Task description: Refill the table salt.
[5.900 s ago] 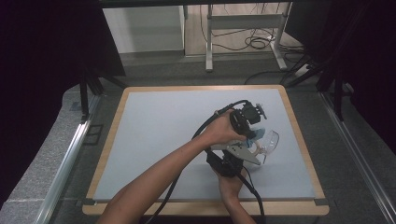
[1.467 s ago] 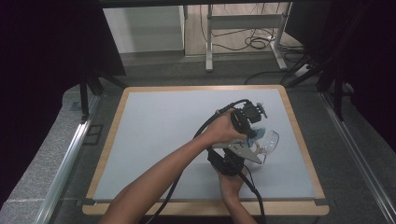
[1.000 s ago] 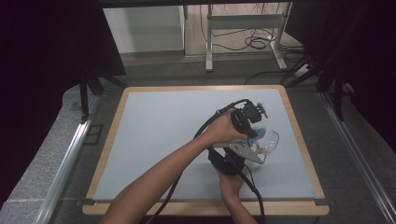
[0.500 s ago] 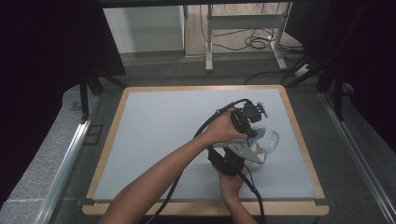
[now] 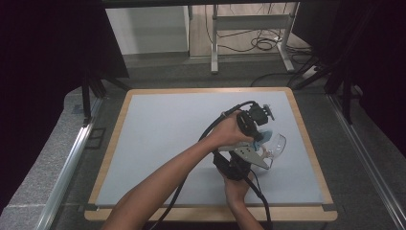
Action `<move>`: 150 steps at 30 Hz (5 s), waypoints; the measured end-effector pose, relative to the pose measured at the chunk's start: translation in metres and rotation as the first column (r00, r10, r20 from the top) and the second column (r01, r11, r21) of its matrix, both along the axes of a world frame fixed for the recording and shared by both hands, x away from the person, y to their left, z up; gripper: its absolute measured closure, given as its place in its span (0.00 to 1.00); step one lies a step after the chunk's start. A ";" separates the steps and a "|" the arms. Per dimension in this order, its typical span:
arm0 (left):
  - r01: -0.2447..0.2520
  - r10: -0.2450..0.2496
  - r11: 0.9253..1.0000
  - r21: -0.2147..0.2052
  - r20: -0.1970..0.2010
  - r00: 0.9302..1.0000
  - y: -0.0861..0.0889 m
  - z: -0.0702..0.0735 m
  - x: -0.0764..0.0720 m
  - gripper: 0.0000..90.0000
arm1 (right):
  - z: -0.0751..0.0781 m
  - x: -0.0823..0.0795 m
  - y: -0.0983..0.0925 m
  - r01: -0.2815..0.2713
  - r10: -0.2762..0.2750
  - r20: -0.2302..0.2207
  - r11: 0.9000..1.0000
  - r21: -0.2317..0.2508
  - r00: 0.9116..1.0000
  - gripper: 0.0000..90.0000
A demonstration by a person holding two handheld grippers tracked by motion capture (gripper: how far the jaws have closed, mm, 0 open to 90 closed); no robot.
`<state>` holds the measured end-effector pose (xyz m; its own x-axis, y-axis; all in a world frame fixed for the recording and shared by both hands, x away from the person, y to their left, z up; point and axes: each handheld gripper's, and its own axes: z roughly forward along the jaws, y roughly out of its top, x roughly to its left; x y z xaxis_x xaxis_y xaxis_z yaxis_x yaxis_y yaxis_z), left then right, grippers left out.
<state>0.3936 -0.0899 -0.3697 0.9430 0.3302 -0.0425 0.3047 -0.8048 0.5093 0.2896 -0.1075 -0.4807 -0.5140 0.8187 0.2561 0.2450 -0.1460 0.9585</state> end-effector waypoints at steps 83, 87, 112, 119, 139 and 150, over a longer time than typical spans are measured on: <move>0.003 -0.003 1.000 0.018 -0.002 1.000 -0.003 -0.001 0.000 1.00 | 0.005 -0.001 -0.002 0.012 -0.012 0.009 1.000 0.020 1.000 0.64; 0.004 -0.004 1.000 0.019 -0.001 1.000 -0.003 0.000 0.000 1.00 | 0.005 -0.001 -0.002 0.014 -0.014 0.010 1.000 0.022 1.000 0.64; 0.003 -0.003 1.000 0.024 -0.003 1.000 -0.003 -0.003 0.000 1.00 | 0.005 -0.001 -0.002 0.013 -0.013 0.010 1.000 0.020 1.000 0.64; 0.008 -0.008 1.000 0.026 -0.007 1.000 -0.003 -0.003 0.000 1.00 | 0.005 -0.001 -0.001 0.018 -0.018 0.012 1.000 0.019 1.000 0.64; 0.014 -0.014 0.999 0.030 -0.004 1.000 -0.003 -0.003 0.000 1.00 | 0.004 -0.002 -0.001 0.028 -0.028 0.026 0.999 0.020 0.999 0.64; 0.011 -0.011 1.000 0.027 -0.006 1.000 -0.003 -0.004 0.000 1.00 | 0.003 -0.001 -0.001 0.026 -0.026 0.022 1.000 0.016 0.999 0.64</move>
